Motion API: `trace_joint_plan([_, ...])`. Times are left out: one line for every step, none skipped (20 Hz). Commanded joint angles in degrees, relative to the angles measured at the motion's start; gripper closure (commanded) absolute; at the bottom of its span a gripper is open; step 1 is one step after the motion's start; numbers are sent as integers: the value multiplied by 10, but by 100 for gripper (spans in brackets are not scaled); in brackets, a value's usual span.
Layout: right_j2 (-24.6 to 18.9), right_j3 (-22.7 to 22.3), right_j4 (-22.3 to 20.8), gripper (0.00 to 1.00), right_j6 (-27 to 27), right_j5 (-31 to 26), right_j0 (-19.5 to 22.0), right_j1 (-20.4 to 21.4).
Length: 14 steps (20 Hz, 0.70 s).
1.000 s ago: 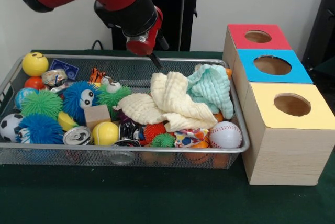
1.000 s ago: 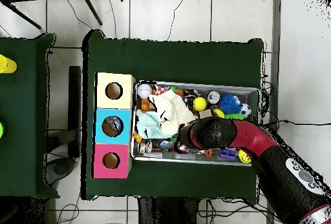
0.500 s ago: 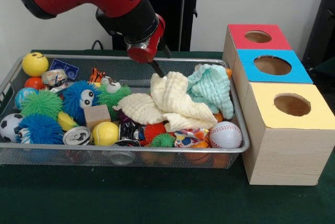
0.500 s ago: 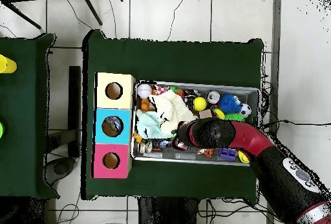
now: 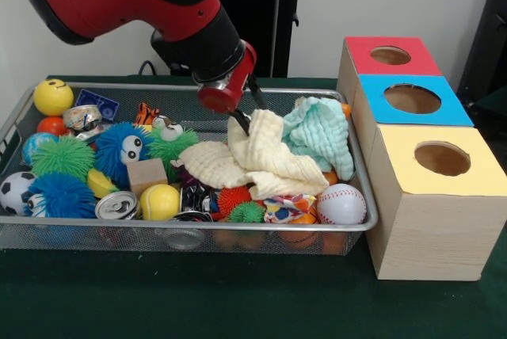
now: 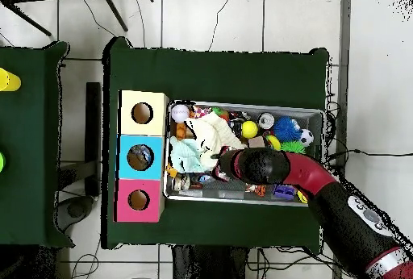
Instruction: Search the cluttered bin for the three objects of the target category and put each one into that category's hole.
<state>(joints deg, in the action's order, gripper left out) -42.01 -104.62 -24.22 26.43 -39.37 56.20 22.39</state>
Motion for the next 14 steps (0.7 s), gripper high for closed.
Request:
trace_joint_plan([-35, 66, -41, 0, -24, 65, 15, -46])
trace_joint_plan([-40, 65, -46, 0, -29, 71, 19, -51])
trace_joint_plan([-40, 66, -49, 0, -29, 75, 20, -55])
trace_joint_plan([-41, 67, -53, 0, -30, 79, 21, -58])
trace_joint_plan([-43, 68, -56, 0, -31, 82, 21, -61])
trace_joint_plan([-46, 68, -61, 0, -31, 88, 23, -65])
trace_joint_plan([-47, 68, -63, 0, -29, 90, 23, -66])
trace_joint_plan([-50, 68, -64, 0, -29, 93, 24, -68])
trace_joint_plan([-52, 68, -64, 0, -27, 92, 25, -69])
trace_joint_plan([-55, 68, -64, 0, -26, 93, 27, -71])
trace_joint_plan([-57, 68, -64, 0, -24, 94, 28, -73])
trace_joint_plan([-62, 68, -61, 0, -18, 101, 31, -77])
trace_joint_plan([-64, 68, -61, 0, -15, 102, 32, -79])
trace_joint_plan([-70, 68, -61, 0, -17, 102, 35, -83])
